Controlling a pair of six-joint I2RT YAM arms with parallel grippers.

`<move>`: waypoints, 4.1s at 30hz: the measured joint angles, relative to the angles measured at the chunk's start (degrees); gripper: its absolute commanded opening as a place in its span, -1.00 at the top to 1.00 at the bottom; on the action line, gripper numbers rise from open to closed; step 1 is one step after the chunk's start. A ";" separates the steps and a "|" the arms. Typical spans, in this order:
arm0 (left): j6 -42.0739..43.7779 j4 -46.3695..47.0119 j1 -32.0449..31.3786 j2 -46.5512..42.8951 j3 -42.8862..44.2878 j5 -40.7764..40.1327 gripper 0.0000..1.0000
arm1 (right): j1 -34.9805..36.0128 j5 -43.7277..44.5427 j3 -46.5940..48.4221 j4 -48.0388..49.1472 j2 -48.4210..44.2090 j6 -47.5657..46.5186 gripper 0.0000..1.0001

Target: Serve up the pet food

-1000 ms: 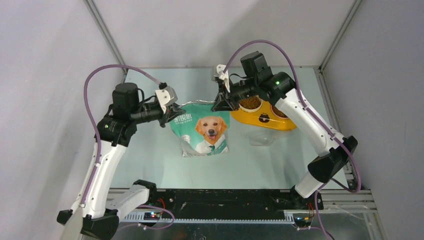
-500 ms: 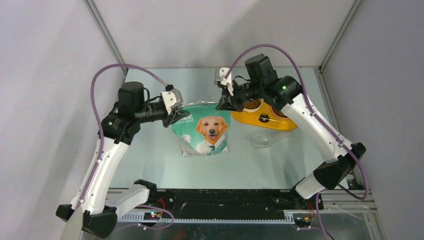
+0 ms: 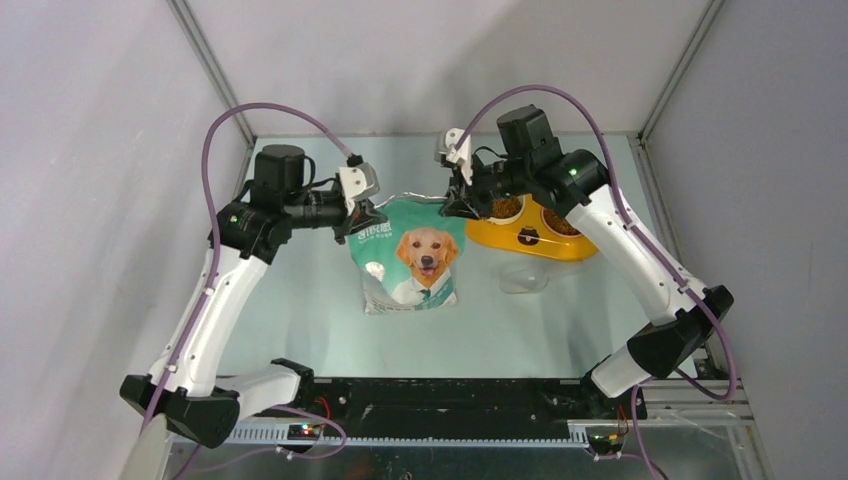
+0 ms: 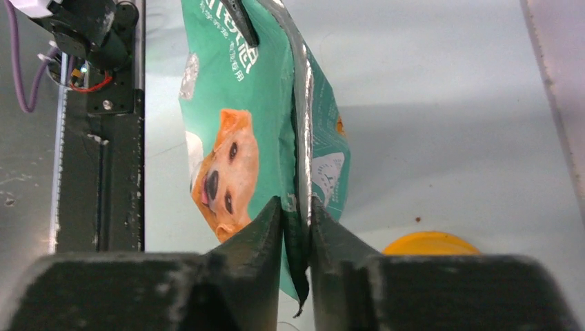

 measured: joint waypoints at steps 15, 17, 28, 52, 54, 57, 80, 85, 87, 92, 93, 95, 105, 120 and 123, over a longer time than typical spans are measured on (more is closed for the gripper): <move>-2.89 0.98 -3.41 3.63 2.56 2.16 0.47 | 5.88 1.09 1.79 0.48 0.79 -3.78 0.20; -2.25 0.59 -3.74 3.98 3.02 2.01 0.74 | 7.15 2.60 1.95 0.26 1.11 -5.40 0.23; 2.08 -3.23 -4.17 3.87 4.35 -0.02 1.00 | 12.04 15.06 1.81 1.42 1.14 -12.13 1.00; -4.52 0.57 -1.01 -0.24 1.01 -2.01 0.24 | 10.62 19.71 -0.20 5.29 1.25 -11.76 1.00; -5.35 1.42 -1.53 -0.11 1.05 -2.27 0.23 | 10.25 19.04 -0.24 4.74 1.03 -11.98 1.00; -6.16 1.79 -2.95 1.07 2.16 -3.02 0.25 | 9.62 17.97 -0.22 4.28 1.01 -11.96 1.00; -9.01 4.90 -3.50 1.77 1.53 -7.26 1.00 | -16.72 -8.76 2.12 10.10 0.85 14.73 0.01; -9.03 4.35 -3.41 1.70 1.49 -5.55 1.00 | -14.36 -13.27 1.38 5.31 -1.36 5.84 -0.21; -8.96 3.80 -3.41 1.84 1.81 -5.05 1.00 | -12.74 -14.47 1.33 2.23 -1.60 0.61 -0.23; -8.63 1.95 -3.41 3.50 3.93 -4.20 0.87 | -12.61 -17.53 0.90 -3.45 -0.98 -8.00 -0.26; -8.39 1.60 -3.41 3.82 4.33 -4.02 0.80 | -12.57 -17.81 0.66 -3.80 -0.76 -9.03 -0.25; -7.67 0.59 -3.43 4.37 5.14 -3.56 0.49 | -11.89 -17.84 0.04 -4.11 -0.42 -10.10 -0.21; -3.91 -5.07 -9.88 9.60 15.02 -8.48 0.05 | -9.09 -16.98 -1.14 0.70 3.48 -6.82 0.99; -3.89 -8.20 -13.40 16.41 19.96 -13.60 0.99 | -8.44 -15.15 -0.28 3.21 3.67 1.73 1.00; -3.87 -8.35 -13.42 16.15 19.98 -13.51 1.00 | -8.17 -14.99 -0.09 2.95 3.56 2.27 0.56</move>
